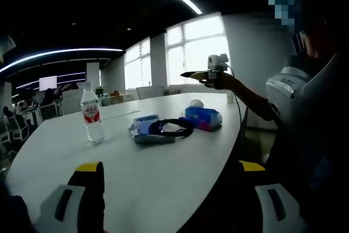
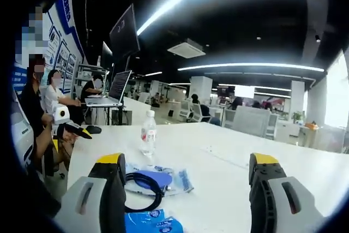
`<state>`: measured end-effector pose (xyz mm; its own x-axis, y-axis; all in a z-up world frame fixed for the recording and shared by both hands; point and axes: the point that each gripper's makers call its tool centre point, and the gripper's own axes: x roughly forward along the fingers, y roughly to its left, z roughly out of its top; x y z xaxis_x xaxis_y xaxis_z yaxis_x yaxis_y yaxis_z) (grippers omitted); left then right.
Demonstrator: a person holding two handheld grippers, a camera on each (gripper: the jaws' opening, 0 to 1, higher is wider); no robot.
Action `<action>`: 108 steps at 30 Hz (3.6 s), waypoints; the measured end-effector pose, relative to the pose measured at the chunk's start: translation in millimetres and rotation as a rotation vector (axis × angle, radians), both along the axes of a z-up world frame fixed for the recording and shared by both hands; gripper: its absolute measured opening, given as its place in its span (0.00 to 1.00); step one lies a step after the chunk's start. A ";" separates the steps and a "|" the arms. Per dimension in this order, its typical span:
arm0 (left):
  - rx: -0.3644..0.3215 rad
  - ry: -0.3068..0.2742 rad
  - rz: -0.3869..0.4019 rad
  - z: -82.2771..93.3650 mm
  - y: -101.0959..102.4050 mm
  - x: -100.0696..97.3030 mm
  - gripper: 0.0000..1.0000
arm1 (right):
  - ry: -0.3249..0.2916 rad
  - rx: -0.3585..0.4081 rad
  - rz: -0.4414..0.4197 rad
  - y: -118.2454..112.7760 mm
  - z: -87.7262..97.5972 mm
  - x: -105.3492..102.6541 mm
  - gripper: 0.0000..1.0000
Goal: Arrange the tabletop items into an orderly group along one side of the table until the central work area is clear of visible clutter.
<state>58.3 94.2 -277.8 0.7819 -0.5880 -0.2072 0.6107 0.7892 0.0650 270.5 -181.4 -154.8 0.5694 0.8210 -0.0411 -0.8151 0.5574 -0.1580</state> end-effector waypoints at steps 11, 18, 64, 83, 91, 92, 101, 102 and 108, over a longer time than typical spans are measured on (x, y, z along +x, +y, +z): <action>0.007 0.002 0.000 -1.0 0.9 0.6 1.00 | -0.005 0.001 -0.037 -21.0 -1.5 -4.0 0.90; 0.006 0.006 -0.002 -3.5 1.1 1.1 1.00 | 0.012 -0.010 -0.069 -36.8 -12.9 -5.1 0.90; 0.037 0.014 -0.044 -7.1 -14.0 5.1 1.00 | 0.167 -0.003 -0.199 -111.6 -91.9 3.5 0.63; 0.049 0.001 -0.049 -3.8 -14.6 3.1 1.00 | 0.279 0.067 -0.105 -107.9 -113.2 1.7 0.38; 0.053 0.006 -0.047 -5.8 -14.6 1.8 1.00 | 0.295 0.076 -0.091 -107.3 -117.4 1.3 0.27; 0.053 0.006 -0.048 -5.9 -14.7 1.8 1.00 | 0.293 0.076 -0.091 -107.4 -117.2 1.3 0.26; 0.055 0.012 -0.061 -8.6 -19.1 2.8 1.00 | 0.247 0.084 -0.102 -113.3 -110.5 1.1 0.06; 0.055 0.011 -0.062 -8.4 -19.6 2.9 1.00 | 0.248 0.087 -0.101 -113.9 -109.8 1.0 0.06; 0.056 0.010 -0.068 -7.8 -21.4 3.5 1.00 | 0.219 0.097 -0.107 -116.6 -101.0 -2.7 0.00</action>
